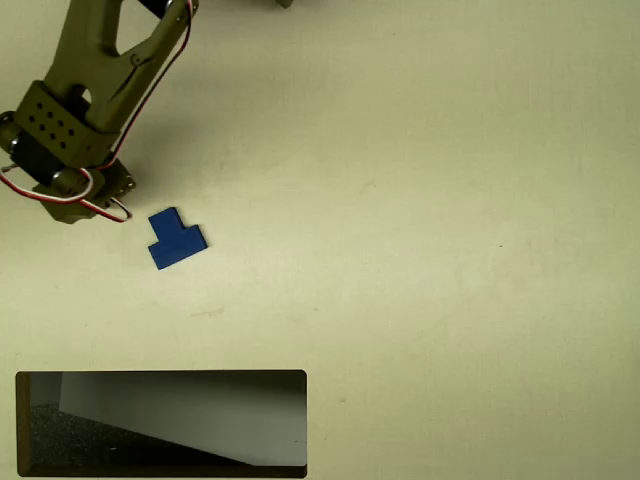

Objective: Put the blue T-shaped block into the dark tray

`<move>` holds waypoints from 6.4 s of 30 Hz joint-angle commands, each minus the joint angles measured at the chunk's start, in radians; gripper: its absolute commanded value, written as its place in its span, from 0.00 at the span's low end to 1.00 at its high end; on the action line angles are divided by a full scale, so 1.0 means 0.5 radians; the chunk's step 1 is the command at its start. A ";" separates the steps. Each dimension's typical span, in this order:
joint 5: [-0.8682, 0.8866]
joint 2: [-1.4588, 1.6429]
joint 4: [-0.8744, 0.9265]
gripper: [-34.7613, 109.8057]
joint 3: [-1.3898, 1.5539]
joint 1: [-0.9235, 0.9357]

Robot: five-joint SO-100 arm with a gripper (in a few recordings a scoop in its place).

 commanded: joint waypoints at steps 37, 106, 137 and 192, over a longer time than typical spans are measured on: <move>1.279 -0.650 -0.043 0.24 -1.019 -0.994; 2.522 -2.279 -3.522 0.24 -1.979 -1.200; 2.522 -2.279 -3.522 0.24 -1.979 -1.200; 2.522 -2.279 -3.522 0.24 -1.979 -1.200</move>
